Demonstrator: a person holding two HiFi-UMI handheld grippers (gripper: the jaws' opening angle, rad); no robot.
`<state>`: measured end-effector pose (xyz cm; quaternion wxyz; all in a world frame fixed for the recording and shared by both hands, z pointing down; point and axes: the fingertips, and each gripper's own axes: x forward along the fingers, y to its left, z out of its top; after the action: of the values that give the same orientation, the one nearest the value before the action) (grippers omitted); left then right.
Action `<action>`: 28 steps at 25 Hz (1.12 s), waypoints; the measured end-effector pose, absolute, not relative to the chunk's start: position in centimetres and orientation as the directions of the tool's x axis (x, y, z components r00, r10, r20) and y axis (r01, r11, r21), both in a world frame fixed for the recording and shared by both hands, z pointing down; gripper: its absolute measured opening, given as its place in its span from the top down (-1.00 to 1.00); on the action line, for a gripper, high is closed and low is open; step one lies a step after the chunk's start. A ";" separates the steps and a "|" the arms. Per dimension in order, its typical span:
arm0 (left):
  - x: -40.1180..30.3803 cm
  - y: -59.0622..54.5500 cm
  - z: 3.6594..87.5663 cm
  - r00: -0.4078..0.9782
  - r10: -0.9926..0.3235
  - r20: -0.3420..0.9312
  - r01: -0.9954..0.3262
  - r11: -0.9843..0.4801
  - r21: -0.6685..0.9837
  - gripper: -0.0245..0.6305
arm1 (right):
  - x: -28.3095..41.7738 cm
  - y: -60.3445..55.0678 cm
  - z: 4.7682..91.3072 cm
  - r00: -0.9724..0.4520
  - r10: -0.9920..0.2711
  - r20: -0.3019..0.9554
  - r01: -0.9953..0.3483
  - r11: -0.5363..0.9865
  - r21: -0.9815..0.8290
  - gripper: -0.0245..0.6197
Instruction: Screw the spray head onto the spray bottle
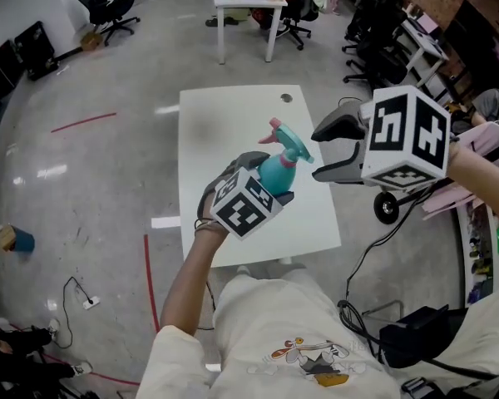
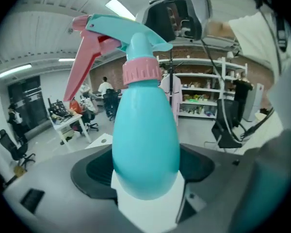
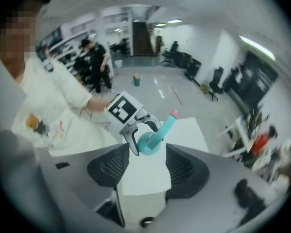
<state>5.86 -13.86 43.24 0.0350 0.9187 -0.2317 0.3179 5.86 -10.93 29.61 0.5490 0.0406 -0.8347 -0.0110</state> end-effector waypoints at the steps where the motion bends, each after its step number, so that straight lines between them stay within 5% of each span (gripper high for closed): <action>1: 5.8 -13.3 43.1 0.721 -0.351 0.598 -0.398 -0.916 -0.058 -0.25 | 5.8 -10.7 28.8 -0.387 -0.117 0.914 0.066 0.986 0.154 0.20; 5: 5.4 -11.3 42.2 0.784 -0.186 0.592 -0.218 -0.976 -0.019 -0.25 | 5.6 -9.2 26.7 -0.372 -0.163 0.914 0.404 0.858 0.318 0.20; 11: 5.9 -7.6 41.7 0.788 0.020 0.616 0.048 -0.998 -0.030 -0.25 | 5.2 -7.4 26.0 -0.326 -0.189 0.926 0.691 0.621 0.370 0.20; 28: 8.6 -3.9 40.7 0.762 0.080 0.643 0.228 -0.962 -0.150 -0.25 | 6.7 -3.3 30.7 -0.057 -0.016 0.998 0.841 0.538 0.057 0.26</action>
<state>8.62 -3.95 40.70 -0.1099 0.9321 0.0826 0.3352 6.71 -3.27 30.73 0.6048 -0.3248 -0.6349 -0.3545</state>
